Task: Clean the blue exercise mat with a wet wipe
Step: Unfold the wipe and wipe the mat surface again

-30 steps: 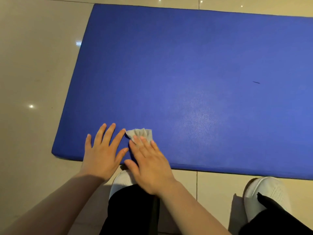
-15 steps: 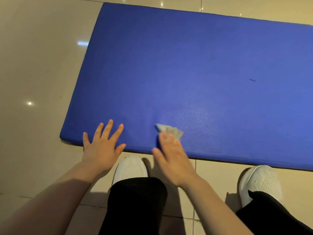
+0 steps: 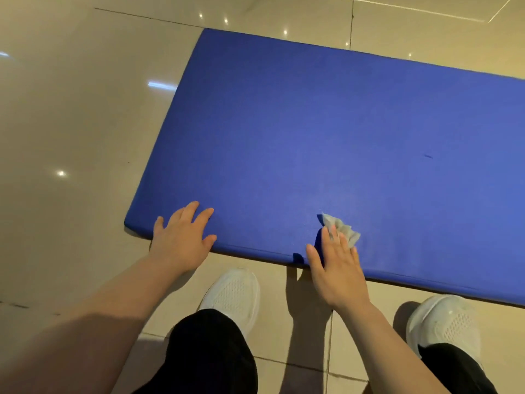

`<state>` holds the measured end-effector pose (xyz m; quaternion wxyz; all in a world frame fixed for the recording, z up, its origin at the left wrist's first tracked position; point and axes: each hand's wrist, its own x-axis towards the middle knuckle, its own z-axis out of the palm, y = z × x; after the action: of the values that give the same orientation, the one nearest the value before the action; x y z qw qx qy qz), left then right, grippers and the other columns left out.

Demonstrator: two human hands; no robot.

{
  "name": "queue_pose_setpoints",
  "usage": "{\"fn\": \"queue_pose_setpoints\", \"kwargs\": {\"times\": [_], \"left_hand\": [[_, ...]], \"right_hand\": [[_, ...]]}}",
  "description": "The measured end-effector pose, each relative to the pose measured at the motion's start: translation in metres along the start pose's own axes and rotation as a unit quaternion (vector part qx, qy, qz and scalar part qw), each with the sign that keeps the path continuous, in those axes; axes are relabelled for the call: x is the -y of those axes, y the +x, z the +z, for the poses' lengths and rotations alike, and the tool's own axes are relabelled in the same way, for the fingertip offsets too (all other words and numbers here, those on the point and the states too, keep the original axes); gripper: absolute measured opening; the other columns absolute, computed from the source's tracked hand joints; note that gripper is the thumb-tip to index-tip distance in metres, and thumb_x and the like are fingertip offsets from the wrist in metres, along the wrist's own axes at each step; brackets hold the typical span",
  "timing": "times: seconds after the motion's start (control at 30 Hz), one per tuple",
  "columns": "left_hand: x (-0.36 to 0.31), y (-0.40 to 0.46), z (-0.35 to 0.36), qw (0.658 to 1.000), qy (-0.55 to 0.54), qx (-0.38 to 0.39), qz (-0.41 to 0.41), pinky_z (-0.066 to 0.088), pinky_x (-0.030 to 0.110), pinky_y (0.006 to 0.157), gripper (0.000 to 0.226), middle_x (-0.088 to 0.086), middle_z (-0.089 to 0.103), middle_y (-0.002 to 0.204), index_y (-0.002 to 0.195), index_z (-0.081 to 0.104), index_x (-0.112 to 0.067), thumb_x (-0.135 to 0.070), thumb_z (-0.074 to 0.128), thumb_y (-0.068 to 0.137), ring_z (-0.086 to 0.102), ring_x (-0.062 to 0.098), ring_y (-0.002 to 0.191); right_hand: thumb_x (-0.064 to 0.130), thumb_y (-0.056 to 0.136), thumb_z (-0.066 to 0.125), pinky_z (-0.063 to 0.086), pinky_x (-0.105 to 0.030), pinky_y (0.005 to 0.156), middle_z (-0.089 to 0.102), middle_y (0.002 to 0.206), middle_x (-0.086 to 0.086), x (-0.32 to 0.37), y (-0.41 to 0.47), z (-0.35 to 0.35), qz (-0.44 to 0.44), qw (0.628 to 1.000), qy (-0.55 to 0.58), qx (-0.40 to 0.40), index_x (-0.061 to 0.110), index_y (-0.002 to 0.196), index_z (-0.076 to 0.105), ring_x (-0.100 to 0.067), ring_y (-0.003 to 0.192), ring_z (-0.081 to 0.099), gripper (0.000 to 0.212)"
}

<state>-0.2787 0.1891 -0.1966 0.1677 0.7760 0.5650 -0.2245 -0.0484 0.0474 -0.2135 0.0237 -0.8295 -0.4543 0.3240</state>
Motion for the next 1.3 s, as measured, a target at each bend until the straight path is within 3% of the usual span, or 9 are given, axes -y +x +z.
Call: {"fn": "queue_pose_setpoints", "kwargs": {"times": [0.33, 0.43, 0.63, 0.73, 0.87, 1.0, 1.13, 1.23, 1.3], "left_hand": [[0.022, -0.008, 0.012, 0.993, -0.049, -0.102, -0.04, 0.013, 0.054, 0.117, 0.06, 0.002, 0.019, 0.16, 0.154, 0.017, -0.031, -0.04, 0.043, 0.101, 0.023, 0.021, 0.145], [0.033, 0.0, 0.009, 0.989, -0.08, -0.11, -0.058, 0.015, 0.054, 0.117, 0.057, 0.005, 0.021, 0.159, 0.152, 0.027, -0.028, -0.038, 0.046, 0.099, 0.025, 0.024, 0.144], [0.007, 0.03, -0.011, 0.992, -0.077, -0.1, 0.006, 0.012, 0.051, 0.117, 0.059, 0.003, 0.006, 0.162, 0.153, 0.021, -0.03, -0.043, 0.043, 0.1, 0.012, 0.021, 0.148], [-0.003, 0.046, -0.019, 0.994, -0.089, -0.061, 0.005, 0.015, 0.055, 0.116, 0.064, 0.002, -0.003, 0.163, 0.154, 0.013, -0.031, -0.045, 0.044, 0.099, 0.004, 0.022, 0.149], [-0.006, 0.055, -0.019, 0.996, -0.085, -0.025, 0.003, 0.015, 0.058, 0.115, 0.071, -0.001, -0.001, 0.163, 0.154, 0.008, -0.034, -0.048, 0.048, 0.097, 0.003, 0.021, 0.149], [0.009, 0.057, -0.013, 0.995, -0.076, -0.065, 0.024, 0.011, 0.05, 0.119, 0.074, -0.003, 0.011, 0.162, 0.154, 0.017, -0.027, -0.048, 0.055, 0.093, 0.013, 0.017, 0.148], [0.008, 0.061, -0.015, 0.994, -0.06, -0.085, 0.04, 0.01, 0.046, 0.12, 0.08, 0.001, 0.028, 0.157, 0.154, 0.022, -0.024, -0.047, 0.063, 0.089, 0.029, 0.021, 0.143], [0.002, 0.069, -0.025, 0.996, -0.026, -0.082, 0.037, 0.014, 0.047, 0.118, 0.088, -0.001, 0.039, 0.145, 0.154, 0.018, -0.027, -0.049, 0.067, 0.084, 0.041, 0.023, 0.131], [0.001, 0.075, -0.03, 0.997, -0.016, -0.066, 0.035, 0.021, 0.047, 0.117, 0.094, -0.002, 0.042, 0.136, 0.154, 0.017, -0.03, -0.052, 0.071, 0.08, 0.045, 0.023, 0.122]], "right_hand": [[0.055, 0.103, 0.023, -0.008, -0.029, 0.118, -0.007, 0.163, 0.008, 0.111, 0.011, 0.022, -0.211, 0.956, 0.007, 0.204, 0.021, 0.157, 0.005, -0.008, 0.149, -0.012, 0.066], [0.05, 0.104, 0.024, -0.006, -0.031, 0.12, 0.0, 0.164, 0.008, 0.093, 0.026, 0.013, -0.211, 0.967, -0.037, 0.142, 0.023, 0.156, 0.012, -0.008, 0.15, -0.003, 0.061], [0.06, 0.098, 0.022, -0.004, -0.037, 0.122, -0.008, 0.164, 0.003, 0.035, 0.051, -0.003, 0.007, 0.999, -0.028, -0.026, 0.019, 0.157, 0.006, -0.014, 0.15, -0.008, 0.074], [0.08, 0.083, 0.016, -0.013, -0.03, 0.119, -0.018, 0.161, 0.006, 0.066, 0.042, 0.015, -0.074, 0.997, -0.034, 0.009, 0.018, 0.156, -0.003, -0.013, 0.148, -0.02, 0.098], [0.075, 0.085, 0.01, -0.013, -0.025, 0.118, -0.013, 0.161, 0.011, 0.109, 0.04, 0.029, -0.218, 0.973, -0.013, 0.077, 0.024, 0.156, -0.001, -0.006, 0.146, -0.021, 0.089], [0.072, 0.085, -0.008, -0.013, -0.024, 0.116, 0.007, 0.164, 0.006, 0.094, 0.072, 0.014, -0.25, 0.968, -0.031, -0.003, 0.021, 0.156, 0.013, -0.01, 0.15, 0.0, 0.09], [0.049, 0.101, 0.021, 0.003, -0.037, 0.122, 0.013, 0.163, 0.003, 0.048, 0.118, -0.02, -0.122, 0.985, -0.007, -0.126, 0.018, 0.156, 0.019, -0.016, 0.15, 0.006, 0.063], [0.053, 0.102, 0.022, -0.005, -0.034, 0.122, -0.001, 0.165, 0.0, 0.039, 0.128, -0.032, -0.041, 0.995, -0.035, -0.084, 0.016, 0.157, 0.008, -0.018, 0.151, -0.007, 0.068], [0.063, 0.096, 0.012, -0.011, -0.033, 0.12, -0.006, 0.164, -0.001, 0.054, 0.122, -0.02, -0.086, 0.992, -0.058, -0.075, 0.013, 0.156, 0.006, -0.02, 0.15, -0.013, 0.078]]}}
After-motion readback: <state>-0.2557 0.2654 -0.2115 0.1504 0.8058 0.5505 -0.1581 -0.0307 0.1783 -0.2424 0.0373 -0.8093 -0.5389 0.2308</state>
